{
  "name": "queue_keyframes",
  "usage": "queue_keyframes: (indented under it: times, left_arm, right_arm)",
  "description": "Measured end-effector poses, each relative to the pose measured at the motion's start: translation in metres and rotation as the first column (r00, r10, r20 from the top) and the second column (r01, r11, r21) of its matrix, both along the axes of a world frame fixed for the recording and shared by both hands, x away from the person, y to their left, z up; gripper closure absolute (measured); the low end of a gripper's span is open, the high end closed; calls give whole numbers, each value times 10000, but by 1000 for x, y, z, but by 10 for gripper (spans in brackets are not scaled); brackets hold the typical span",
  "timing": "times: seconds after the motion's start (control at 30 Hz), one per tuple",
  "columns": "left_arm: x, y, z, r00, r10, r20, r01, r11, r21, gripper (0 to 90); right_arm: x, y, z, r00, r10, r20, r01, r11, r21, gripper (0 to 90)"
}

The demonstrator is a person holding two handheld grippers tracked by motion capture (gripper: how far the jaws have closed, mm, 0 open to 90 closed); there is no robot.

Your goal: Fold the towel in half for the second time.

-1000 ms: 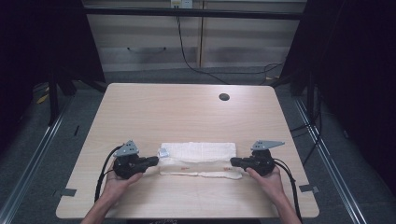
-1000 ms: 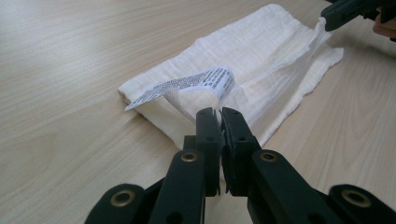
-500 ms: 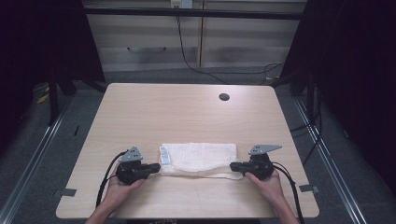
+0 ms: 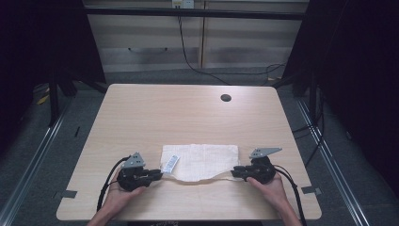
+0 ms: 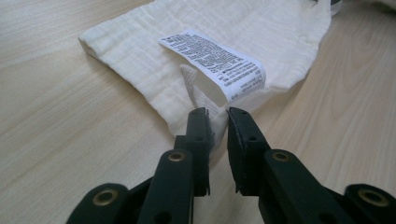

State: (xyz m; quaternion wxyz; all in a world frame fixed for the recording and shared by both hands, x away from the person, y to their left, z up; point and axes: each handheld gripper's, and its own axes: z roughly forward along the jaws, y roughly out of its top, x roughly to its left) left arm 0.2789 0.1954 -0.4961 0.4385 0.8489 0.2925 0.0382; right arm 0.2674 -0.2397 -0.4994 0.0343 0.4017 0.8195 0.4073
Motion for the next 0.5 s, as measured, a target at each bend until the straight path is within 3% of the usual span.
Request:
queue_keyframes:
  times: [0.27, 0.5]
  left_arm:
    - [-7, 18, 8, 9995, 312, -5, -312, 9984, -476, 744]
    - [0, 30, 17, 9975, 700, 130, -684, 9927, -992, 737]
  right_arm:
    - [-7, -9, 6, 9998, -176, 36, 176, 9998, -5, 641]
    - [-9, -21, 15, 9981, -545, 289, 539, 9983, 229, 638]
